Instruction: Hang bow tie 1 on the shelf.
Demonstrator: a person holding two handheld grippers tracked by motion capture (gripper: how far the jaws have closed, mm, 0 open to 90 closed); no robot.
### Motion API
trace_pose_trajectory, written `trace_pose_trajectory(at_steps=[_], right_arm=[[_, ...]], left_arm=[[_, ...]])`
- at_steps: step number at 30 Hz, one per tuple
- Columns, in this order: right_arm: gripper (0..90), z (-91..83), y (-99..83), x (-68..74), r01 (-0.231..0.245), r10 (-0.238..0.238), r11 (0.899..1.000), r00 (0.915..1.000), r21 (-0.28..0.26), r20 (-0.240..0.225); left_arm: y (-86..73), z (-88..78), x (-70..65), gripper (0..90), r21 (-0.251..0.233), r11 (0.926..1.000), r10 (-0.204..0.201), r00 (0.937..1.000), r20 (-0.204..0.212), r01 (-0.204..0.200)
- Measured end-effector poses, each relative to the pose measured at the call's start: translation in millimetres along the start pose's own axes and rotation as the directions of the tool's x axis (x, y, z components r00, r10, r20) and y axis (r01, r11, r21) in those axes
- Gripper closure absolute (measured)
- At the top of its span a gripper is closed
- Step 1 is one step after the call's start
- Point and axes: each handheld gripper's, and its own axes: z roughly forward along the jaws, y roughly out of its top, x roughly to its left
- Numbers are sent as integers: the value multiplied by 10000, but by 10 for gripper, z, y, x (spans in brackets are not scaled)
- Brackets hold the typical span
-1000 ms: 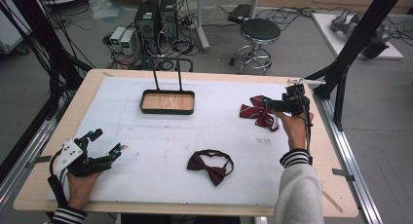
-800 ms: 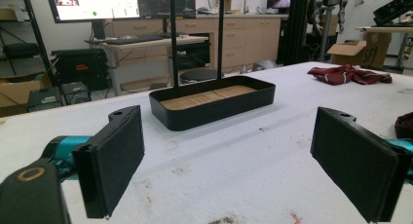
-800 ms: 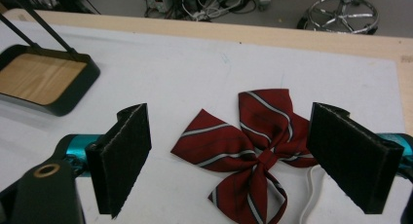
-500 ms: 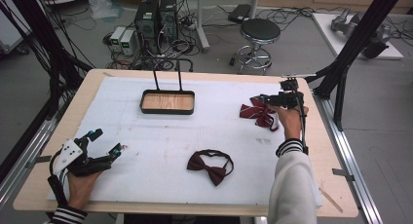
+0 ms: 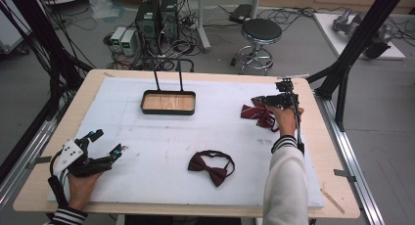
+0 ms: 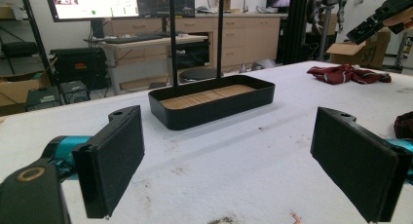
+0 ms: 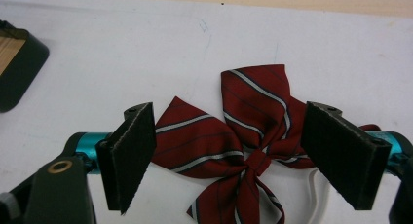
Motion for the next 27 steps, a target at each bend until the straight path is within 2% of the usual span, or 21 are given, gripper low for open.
trace_pose_trajectory(at_steps=[15,20,24,27], right_arm=[[254,190,-38,-96,-299,260,9972,9980,684,579],[282,268,-51,-87,-335,267,9958,9965,848,795],[316,321,-65,-97,-730,633,9926,9930,973,998],[318,366,-75,-106,-881,789,9900,9933,1098,849]], left_arm=[[0,-3,3,127,-4,10000,8,10000,20,-8],[0,-2,4,127,-6,10000,-13,10000,24,13],[0,-2,4,127,1,10000,-16,10000,22,16],[0,-3,3,127,-11,10000,2,10000,21,-2]])
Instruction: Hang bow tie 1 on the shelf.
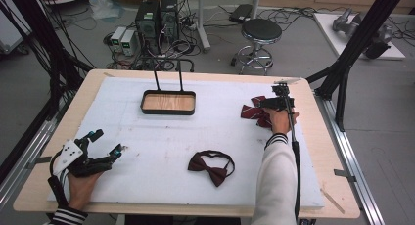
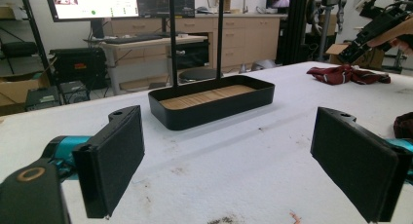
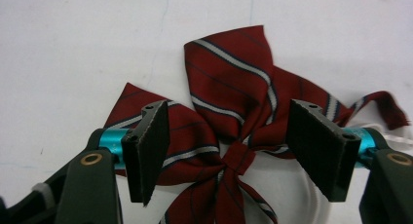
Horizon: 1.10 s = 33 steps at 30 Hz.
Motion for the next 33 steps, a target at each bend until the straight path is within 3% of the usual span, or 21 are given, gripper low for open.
trace_pose_trajectory(at_steps=[1,5,19,26,33], right_arm=[[319,17,-2,-5,133,-134,9999,9999,66,52],[349,48,-3,-21,-126,125,9998,9999,124,78],[437,122,-23,-17,-192,147,9968,9982,771,578],[450,139,-32,-19,-297,235,9943,9978,1021,612],[518,172,-40,-30,-295,210,9920,9974,1230,694]], left_arm=[[-1,-1,-1,127,-21,10000,2,10000,-8,-2],[-1,-1,0,127,-31,10000,-22,10000,-13,22],[0,0,1,127,-12,10000,-16,10000,-7,16],[-1,-1,-1,127,-23,10000,-7,10000,-19,7],[0,-1,0,127,-14,10000,-15,10000,-18,15]])
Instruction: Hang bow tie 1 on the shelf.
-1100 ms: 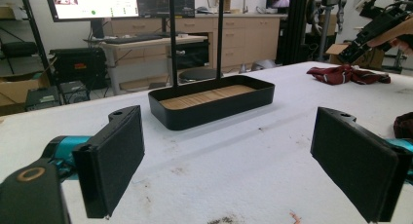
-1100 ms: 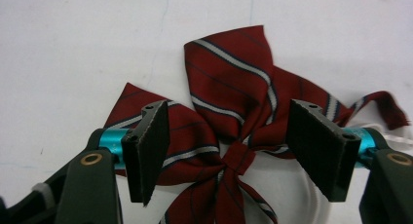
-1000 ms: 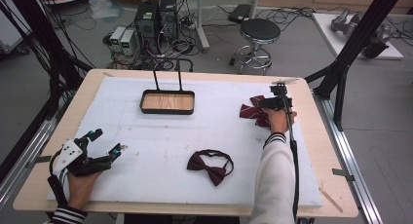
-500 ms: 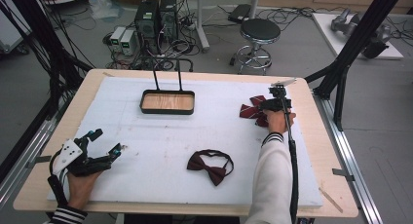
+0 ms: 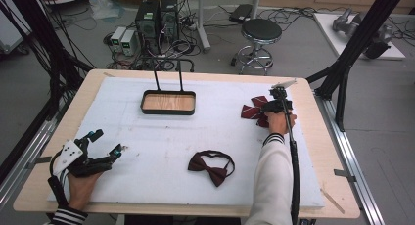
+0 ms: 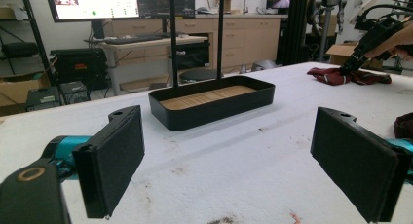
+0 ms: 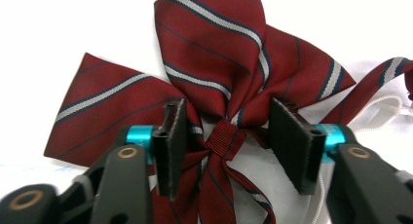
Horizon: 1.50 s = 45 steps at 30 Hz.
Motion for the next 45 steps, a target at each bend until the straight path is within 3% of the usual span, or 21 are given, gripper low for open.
trace_pose_trajectory(at_steps=[3,15,25,30,45], right_arm=[[563,-8,-2,-6,-229,228,9997,9997,47,32],[704,-7,-4,41,-203,199,9997,9990,109,391],[748,-10,-11,31,-459,456,9989,9981,74,424],[750,-23,-15,6,-731,731,9973,9972,-3,144],[750,-179,0,14,-611,600,9915,9981,-1151,-133]], left_arm=[[0,0,-1,127,-2,10000,12,10000,-4,-12],[0,0,0,127,-3,10000,-4,10000,-6,4],[0,0,-1,127,-2,10000,3,10000,-8,-3],[0,1,1,127,9,10000,2,10000,-5,-2],[0,1,2,127,15,10000,-4,10000,-4,4]])
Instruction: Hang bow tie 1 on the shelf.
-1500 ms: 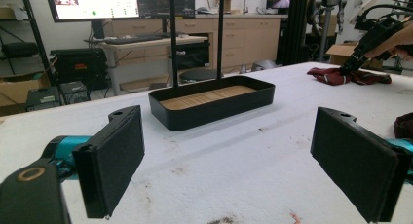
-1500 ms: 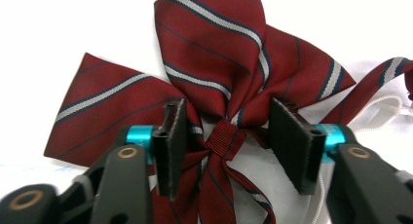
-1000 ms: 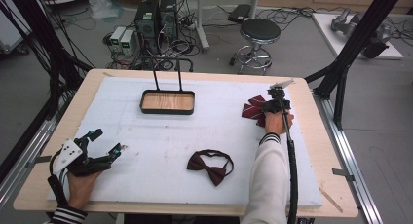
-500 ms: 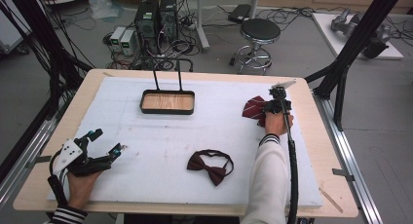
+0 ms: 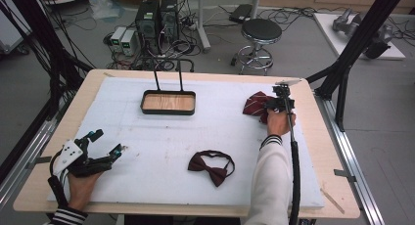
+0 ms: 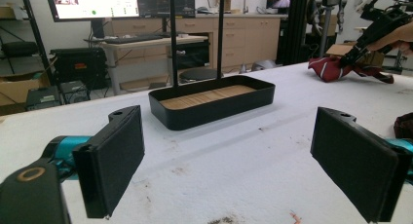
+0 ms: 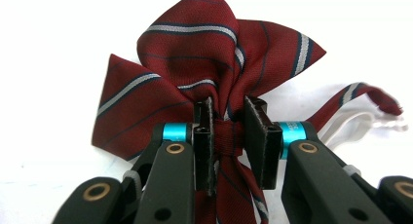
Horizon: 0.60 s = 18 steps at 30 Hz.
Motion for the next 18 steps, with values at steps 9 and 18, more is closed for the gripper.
trace_pose_trajectory(at_steps=[9,18], right_arm=[[750,-210,21,30,237,-260,9891,9996,-1454,-137],[750,-388,33,88,656,-725,9532,9973,-2953,-124]], left_arm=[[-1,0,-5,127,-17,10000,46,10000,-29,-46],[0,-2,-4,127,-2,10000,46,10000,-15,-46]])
